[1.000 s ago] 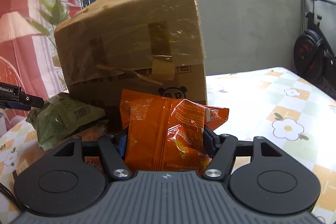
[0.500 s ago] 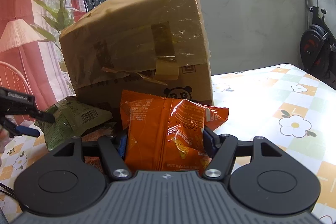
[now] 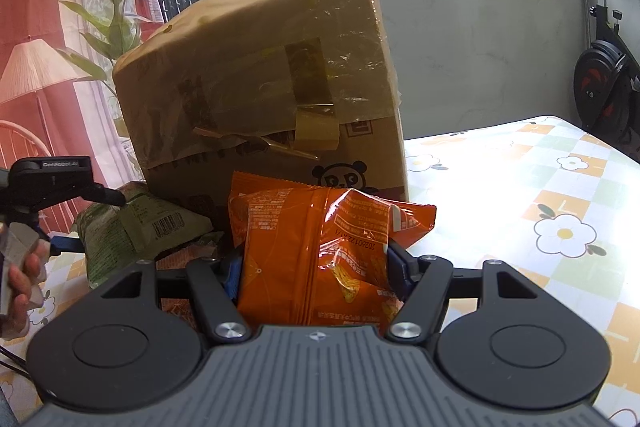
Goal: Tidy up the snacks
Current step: 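Lift the green bag with the left gripper while the right gripper holds the orange packet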
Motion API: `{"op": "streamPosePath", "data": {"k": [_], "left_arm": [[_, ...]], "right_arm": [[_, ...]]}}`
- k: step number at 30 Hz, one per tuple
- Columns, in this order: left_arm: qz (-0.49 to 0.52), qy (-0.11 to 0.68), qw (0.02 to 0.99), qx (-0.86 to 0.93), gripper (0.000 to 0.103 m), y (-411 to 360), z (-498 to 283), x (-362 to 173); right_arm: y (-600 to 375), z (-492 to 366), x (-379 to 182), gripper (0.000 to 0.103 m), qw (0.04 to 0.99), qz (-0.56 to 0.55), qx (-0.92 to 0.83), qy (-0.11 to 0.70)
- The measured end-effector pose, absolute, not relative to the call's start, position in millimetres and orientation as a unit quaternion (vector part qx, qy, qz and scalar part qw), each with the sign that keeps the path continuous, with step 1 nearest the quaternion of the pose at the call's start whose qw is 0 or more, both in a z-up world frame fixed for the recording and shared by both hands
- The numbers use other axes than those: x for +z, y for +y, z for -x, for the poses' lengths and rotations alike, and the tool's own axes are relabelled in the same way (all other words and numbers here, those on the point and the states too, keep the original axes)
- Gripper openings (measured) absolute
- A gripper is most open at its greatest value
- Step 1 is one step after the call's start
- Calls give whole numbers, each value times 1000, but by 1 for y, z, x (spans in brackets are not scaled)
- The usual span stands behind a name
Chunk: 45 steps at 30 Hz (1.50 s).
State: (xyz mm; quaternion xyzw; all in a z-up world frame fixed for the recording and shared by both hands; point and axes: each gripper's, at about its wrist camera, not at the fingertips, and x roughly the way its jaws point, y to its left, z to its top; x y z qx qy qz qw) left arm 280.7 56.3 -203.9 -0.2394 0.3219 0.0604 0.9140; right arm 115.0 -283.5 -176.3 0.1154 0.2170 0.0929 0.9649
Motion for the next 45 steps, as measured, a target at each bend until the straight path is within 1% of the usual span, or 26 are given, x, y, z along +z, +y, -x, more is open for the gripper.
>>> {"op": "streamPosePath", "data": {"k": [2,3,6,10,13,14,15,19,25,31,33,34,36,38,41,43,45], "left_arm": [[233,318,917,63,91,55,-282,-203],[228,318,918,58,89,55,-281,-202],[200,319,925,43,76,53,-275,-191],[161,300,940,32,68,53,-250,-175],[155,299,941,11,63,59,-232,-166],[153,299,942,2,55,60,-227,-164],[149,304,941,-9,45,61,-223,-163],[130,311,941,-21,45,59,-210,-164],[172,300,938,-40,47,60,-213,-170],[121,265,954,-66,52,37,-227,-163],[103,259,958,-73,59,30,-234,-162],[100,261,957,-72,61,28,-238,-163],[107,270,955,-59,70,25,-244,-166],[125,282,951,-35,75,27,-250,-171],[169,319,932,-2,79,40,-254,-182],[205,323,924,5,81,51,-252,-187],[214,327,920,10,83,57,-252,-190]], "right_arm": [[-283,-115,-176,67,965,-115,93,217],[-283,-115,-176,67,965,-115,93,217],[-284,-115,-176,68,965,-116,93,217],[-283,-116,-176,67,965,-116,93,218],[-283,-116,-177,67,964,-117,93,218],[-283,-116,-177,67,964,-117,93,218],[-283,-116,-177,67,965,-116,93,218],[-282,-116,-177,67,965,-114,92,218],[-281,-114,-176,67,966,-107,91,217],[-280,-115,-176,67,966,-103,91,219],[-281,-116,-176,67,966,-104,92,219],[-281,-117,-177,67,965,-105,92,220],[-282,-117,-177,68,965,-107,93,220],[-283,-117,-177,68,965,-109,94,220],[-284,-117,-177,68,964,-113,94,221],[-284,-117,-177,68,964,-115,95,221],[-285,-117,-177,68,963,-116,96,222]]}}
